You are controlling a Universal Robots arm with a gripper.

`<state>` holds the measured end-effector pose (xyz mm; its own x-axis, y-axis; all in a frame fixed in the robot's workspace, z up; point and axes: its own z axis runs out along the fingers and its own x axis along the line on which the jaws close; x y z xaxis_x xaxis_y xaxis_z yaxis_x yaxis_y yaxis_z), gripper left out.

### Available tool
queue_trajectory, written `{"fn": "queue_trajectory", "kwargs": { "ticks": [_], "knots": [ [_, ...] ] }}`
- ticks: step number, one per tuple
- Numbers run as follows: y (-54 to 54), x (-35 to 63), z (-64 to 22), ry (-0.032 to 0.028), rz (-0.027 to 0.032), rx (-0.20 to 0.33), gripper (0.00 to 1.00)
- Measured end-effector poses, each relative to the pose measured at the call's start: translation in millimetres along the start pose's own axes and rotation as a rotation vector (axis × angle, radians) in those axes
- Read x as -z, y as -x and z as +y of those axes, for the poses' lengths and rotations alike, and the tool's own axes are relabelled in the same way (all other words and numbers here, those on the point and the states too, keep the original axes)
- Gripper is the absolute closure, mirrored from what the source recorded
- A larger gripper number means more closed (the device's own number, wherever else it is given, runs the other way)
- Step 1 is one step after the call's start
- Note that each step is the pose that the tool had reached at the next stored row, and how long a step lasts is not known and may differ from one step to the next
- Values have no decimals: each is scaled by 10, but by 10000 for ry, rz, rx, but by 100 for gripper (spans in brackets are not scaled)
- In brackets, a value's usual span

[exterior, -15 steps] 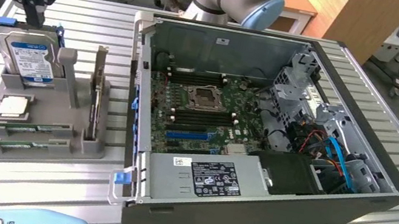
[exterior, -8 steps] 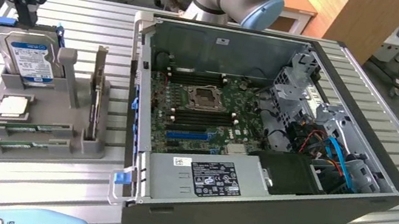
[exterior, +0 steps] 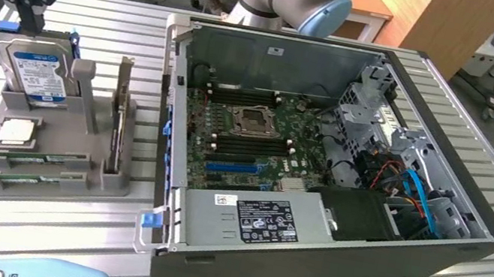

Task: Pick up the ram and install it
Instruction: 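Reach for the ram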

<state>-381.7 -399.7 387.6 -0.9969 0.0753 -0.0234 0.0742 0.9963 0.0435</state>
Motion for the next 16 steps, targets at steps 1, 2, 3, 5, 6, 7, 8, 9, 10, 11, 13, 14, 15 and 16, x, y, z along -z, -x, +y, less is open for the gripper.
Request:
{"fn": "queue_trajectory", "kwargs": {
  "ticks": [1, 2, 3, 5, 6, 7, 8, 9, 10, 11, 13, 14, 15, 16],
  "knots": [
    [1, 0, -5, 0, 0, 0, 90],
    [1, 0, -11, 0, -1, 0, 90],
    [2, 1, -17, 0, 0, 0, 90],
    [3, 1, -31, 1, -1, 0, 90],
    [3, 1, -39, 0, -1, 0, 90],
    [4, 1, -46, 1, -2, 0, 90],
    [4, 2, -53, 1, -1, 0, 90],
    [5, 2, -60, 0, -1, 0, 90],
    [6, 2, -67, 1, -1, 0, 90],
    [6, 3, -72, 1, -1, 0, 90],
    [7, 3, -82, 0, -1, 0, 90],
    [7, 3, -88, 1, -1, 0, 90],
    [8, 4, -93, 0, -1, 0, 90],
    [8, 4, -99, 1, -1, 0, 90]
  ]
}}
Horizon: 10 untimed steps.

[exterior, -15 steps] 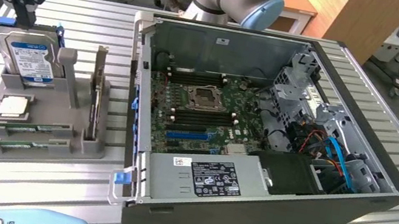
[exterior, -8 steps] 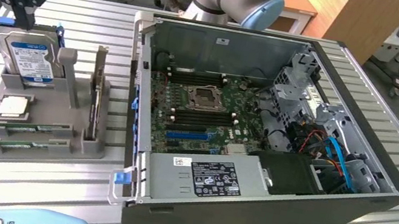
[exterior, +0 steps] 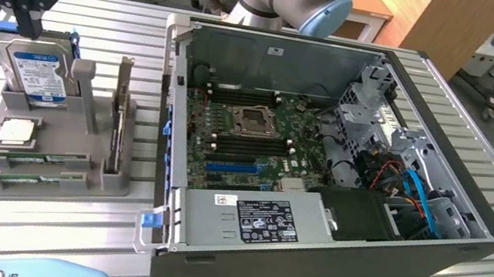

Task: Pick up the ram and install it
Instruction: 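Reach for the ram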

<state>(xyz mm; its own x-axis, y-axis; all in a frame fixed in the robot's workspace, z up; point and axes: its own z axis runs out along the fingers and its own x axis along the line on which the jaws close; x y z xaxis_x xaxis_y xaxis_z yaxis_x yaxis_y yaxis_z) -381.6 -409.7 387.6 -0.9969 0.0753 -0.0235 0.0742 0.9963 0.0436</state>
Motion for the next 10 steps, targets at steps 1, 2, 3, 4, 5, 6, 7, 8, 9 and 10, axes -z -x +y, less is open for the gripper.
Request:
{"fn": "queue_trajectory", "kwargs": {
  "ticks": [1, 2, 3, 4, 5, 6, 7, 8, 9, 10],
  "knots": [
    [0, 0, -7, 0, 0, 0, 90],
    [1, 1, -15, 0, 0, 0, 90],
    [2, 1, -24, 0, 0, 0, 90],
    [2, 2, -32, 0, 1, 0, 90],
    [3, 2, -41, 0, 0, 0, 90],
    [4, 2, -50, 0, 0, 0, 90],
    [4, 3, -59, 0, 1, 0, 90],
    [5, 3, -69, 0, 0, 0, 90],
    [6, 3, -80, 0, 0, 0, 90],
    [7, 4, -91, 0, 0, 0, 90]
  ]
}}
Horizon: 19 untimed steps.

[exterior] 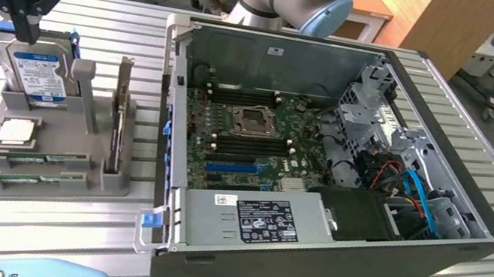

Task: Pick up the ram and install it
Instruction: 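Reach for the ram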

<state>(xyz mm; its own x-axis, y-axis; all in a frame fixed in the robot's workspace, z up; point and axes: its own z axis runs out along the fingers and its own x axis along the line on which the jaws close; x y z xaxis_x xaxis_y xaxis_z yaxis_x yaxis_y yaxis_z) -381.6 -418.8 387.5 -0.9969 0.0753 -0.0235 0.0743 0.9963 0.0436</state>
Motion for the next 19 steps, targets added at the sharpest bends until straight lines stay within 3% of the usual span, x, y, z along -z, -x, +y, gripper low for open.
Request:
{"fn": "queue_trajectory", "kwargs": {
  "ticks": [19],
  "knots": [
    [13, 8, -174, -1, 1, 0, 90]
  ]
}}
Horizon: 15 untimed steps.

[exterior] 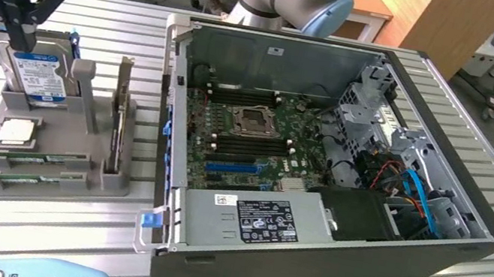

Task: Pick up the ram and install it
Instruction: 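Reach for the ram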

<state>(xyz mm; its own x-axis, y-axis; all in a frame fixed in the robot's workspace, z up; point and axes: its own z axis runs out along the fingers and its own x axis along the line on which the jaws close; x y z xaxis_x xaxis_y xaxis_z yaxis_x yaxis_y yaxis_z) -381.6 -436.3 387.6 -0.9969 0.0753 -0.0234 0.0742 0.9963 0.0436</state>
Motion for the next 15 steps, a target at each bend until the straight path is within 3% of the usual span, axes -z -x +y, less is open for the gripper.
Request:
{"fn": "queue_trajectory", "kwargs": {
  "ticks": [15],
  "knots": [
    [8, 4, -102, 0, 0, 0, 90]
  ]
}}
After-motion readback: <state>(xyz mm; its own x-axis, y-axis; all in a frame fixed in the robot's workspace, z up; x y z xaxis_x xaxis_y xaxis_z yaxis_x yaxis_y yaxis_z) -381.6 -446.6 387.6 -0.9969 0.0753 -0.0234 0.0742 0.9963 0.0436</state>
